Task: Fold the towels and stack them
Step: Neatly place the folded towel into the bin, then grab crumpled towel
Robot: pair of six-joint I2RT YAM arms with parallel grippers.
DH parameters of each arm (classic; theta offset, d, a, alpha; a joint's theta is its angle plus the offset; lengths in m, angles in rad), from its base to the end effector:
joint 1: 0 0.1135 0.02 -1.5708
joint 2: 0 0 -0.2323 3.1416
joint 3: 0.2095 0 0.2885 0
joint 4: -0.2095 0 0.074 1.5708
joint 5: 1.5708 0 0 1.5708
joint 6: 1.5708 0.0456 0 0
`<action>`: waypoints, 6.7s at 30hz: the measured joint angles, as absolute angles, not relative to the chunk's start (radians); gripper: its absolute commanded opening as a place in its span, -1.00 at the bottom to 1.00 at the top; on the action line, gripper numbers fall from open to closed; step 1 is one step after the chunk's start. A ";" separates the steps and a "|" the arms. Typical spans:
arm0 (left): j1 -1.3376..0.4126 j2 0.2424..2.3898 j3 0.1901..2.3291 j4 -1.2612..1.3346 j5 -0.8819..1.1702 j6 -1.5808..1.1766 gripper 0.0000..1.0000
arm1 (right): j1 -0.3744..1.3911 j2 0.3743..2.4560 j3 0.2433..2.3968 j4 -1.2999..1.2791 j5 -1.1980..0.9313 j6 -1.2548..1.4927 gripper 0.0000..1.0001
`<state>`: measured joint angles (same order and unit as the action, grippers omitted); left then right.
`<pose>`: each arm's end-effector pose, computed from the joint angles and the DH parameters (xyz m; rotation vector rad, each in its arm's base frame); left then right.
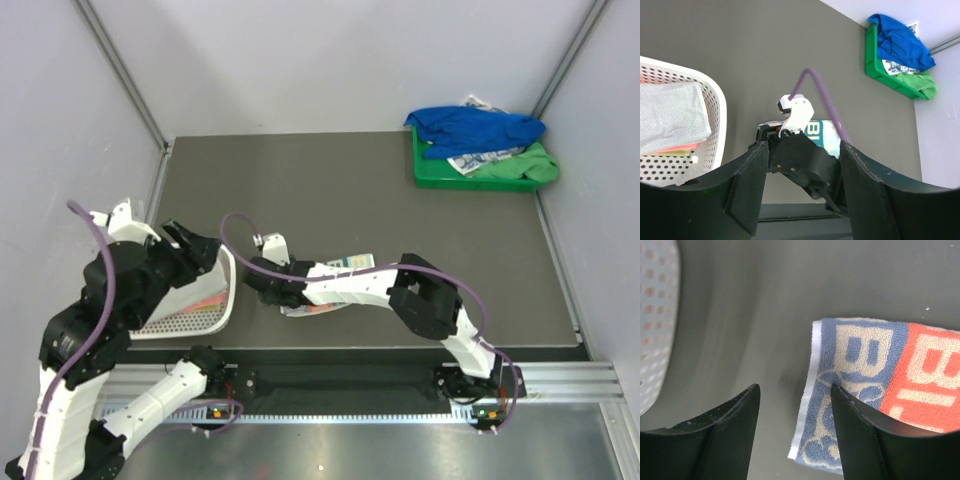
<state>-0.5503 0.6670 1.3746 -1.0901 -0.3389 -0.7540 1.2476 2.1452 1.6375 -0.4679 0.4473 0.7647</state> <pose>0.1115 -0.0506 0.4426 -0.4236 1.9223 -0.5358 0.1732 0.4551 0.1284 -0.4174 2.4057 0.3346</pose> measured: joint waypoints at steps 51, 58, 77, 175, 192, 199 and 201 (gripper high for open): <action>-0.550 0.643 1.445 -1.172 -0.277 -0.685 0.26 | 1.292 2.193 1.658 -0.670 0.644 0.774 0.09; -0.550 0.643 1.444 -1.172 -0.273 -0.685 0.25 | 1.288 2.198 1.655 -0.663 0.627 0.749 -0.74; -0.550 0.667 1.453 -1.171 -0.255 -0.685 0.16 | 1.169 1.781 1.346 -0.202 0.278 0.771 -1.00; -0.551 1.209 1.157 -0.627 0.033 -0.614 0.11 | 0.087 2.035 1.823 -0.125 0.197 0.487 0.45; -0.551 1.313 1.071 -0.519 0.033 -0.557 0.11 | -0.106 2.445 1.986 0.024 0.110 0.715 0.33; -0.550 1.349 1.071 -0.496 0.033 -0.550 0.10 | -0.110 2.479 2.001 0.106 0.109 0.762 -0.04; -0.548 1.362 1.071 -0.493 0.033 -0.548 0.10 | -0.110 2.506 2.024 0.114 0.109 0.772 -0.23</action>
